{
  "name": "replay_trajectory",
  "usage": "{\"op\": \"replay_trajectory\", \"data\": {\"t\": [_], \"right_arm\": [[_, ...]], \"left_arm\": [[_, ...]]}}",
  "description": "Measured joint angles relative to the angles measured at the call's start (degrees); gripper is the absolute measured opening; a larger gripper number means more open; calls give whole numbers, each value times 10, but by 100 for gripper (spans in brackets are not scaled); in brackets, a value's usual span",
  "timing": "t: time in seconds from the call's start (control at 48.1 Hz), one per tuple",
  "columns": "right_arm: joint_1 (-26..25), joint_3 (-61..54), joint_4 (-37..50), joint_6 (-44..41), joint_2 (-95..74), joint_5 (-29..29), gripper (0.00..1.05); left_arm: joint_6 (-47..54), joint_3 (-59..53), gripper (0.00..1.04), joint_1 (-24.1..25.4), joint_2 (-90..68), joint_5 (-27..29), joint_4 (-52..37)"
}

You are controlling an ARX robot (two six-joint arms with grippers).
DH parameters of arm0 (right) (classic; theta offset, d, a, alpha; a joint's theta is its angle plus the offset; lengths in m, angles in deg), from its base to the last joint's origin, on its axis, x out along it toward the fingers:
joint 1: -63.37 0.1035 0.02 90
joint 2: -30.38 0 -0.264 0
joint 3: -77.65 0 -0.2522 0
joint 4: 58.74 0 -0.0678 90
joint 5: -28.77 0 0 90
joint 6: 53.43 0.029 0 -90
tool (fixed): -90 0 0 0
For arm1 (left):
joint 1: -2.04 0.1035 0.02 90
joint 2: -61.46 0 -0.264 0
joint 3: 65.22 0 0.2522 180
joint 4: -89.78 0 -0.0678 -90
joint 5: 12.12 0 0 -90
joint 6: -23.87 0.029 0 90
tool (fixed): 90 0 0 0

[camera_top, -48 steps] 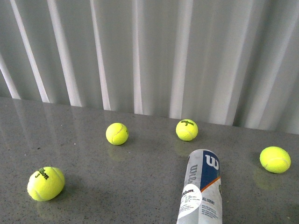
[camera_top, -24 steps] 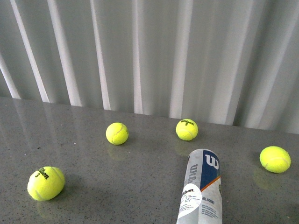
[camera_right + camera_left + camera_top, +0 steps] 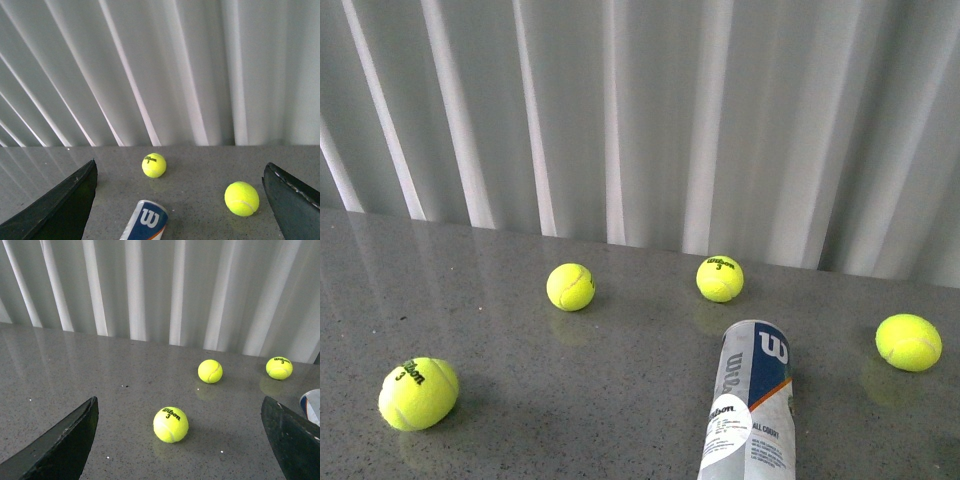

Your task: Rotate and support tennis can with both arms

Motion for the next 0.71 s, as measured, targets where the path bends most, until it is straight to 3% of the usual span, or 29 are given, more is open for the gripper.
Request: {"op": "replay_trajectory", "data": {"t": [0.146,0.353,0.707], "right_arm": [[45,276,-183,-9,-325,-49,98],[115,490,-400,-25,-537,-74,98],[206,483,-413,-2,-636,-84,98]], "left_arm": [[0,0,98,0,0,0,0],[0,0,98,0,0,0,0],[0,0,98,0,0,0,0]]}}
